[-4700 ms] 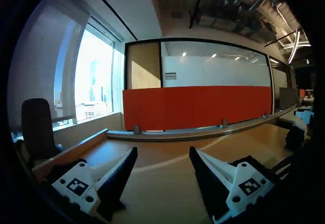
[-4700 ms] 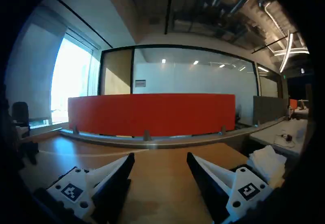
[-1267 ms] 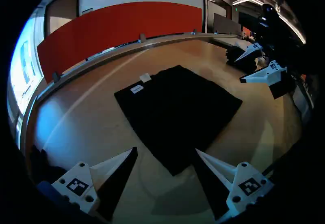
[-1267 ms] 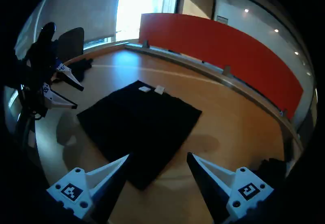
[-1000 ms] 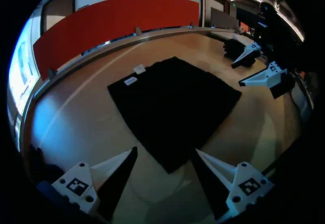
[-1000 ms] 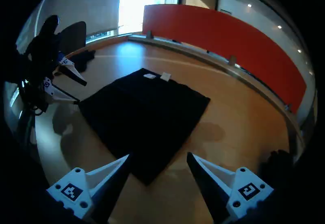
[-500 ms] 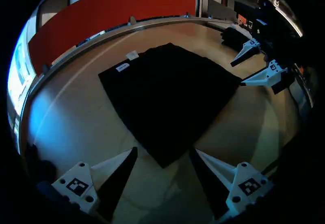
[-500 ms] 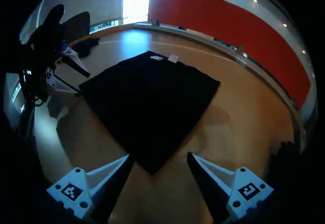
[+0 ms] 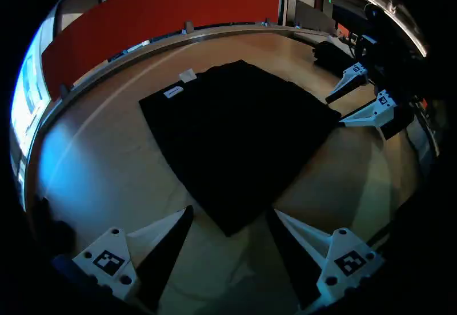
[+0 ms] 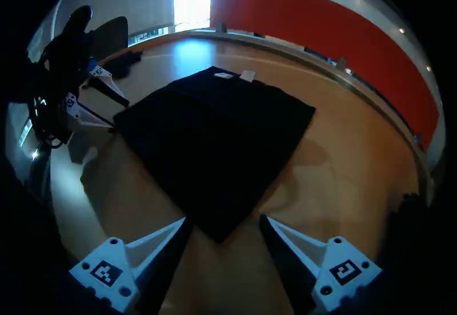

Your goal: Fold towel

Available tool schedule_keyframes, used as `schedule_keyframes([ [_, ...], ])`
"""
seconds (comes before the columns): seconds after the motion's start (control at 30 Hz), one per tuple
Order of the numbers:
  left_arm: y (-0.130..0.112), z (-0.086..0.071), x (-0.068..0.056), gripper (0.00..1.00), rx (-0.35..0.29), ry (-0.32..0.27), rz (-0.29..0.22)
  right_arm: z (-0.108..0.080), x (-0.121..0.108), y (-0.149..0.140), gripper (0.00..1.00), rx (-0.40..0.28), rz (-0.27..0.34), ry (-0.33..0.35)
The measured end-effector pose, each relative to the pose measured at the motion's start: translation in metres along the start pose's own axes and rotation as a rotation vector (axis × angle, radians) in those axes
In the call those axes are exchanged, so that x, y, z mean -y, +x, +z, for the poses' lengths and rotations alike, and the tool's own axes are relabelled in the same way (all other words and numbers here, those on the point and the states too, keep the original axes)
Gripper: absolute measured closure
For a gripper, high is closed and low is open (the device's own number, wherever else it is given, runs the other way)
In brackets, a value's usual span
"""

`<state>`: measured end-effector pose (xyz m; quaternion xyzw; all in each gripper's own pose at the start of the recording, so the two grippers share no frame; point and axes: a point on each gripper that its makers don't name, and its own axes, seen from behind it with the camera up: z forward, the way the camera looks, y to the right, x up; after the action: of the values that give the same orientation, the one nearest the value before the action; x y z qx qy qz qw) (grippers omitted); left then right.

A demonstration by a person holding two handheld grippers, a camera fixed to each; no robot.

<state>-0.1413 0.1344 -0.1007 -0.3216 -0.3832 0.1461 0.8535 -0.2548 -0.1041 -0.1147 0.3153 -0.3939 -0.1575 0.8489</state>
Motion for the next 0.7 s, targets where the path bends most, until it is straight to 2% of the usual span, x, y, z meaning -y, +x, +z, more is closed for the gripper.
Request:
schedule_keyframes([
  [0.17,0.0005,-0.0005,0.0006,0.08,0.006,0.004,-0.006,0.0007,0.0031,0.0001,0.27,-0.002,0.004,0.015],
  [0.37,0.0012,-0.0006,0.0016,0.19,0.020,0.018,-0.024,0.0010,0.0066,0.0007,0.37,-0.003,-0.002,0.023],
  [0.7,0.0009,-0.0017,0.0021,0.31,0.035,0.030,-0.039,0.0012,0.0081,0.0012,0.51,0.003,-0.005,0.030],
])
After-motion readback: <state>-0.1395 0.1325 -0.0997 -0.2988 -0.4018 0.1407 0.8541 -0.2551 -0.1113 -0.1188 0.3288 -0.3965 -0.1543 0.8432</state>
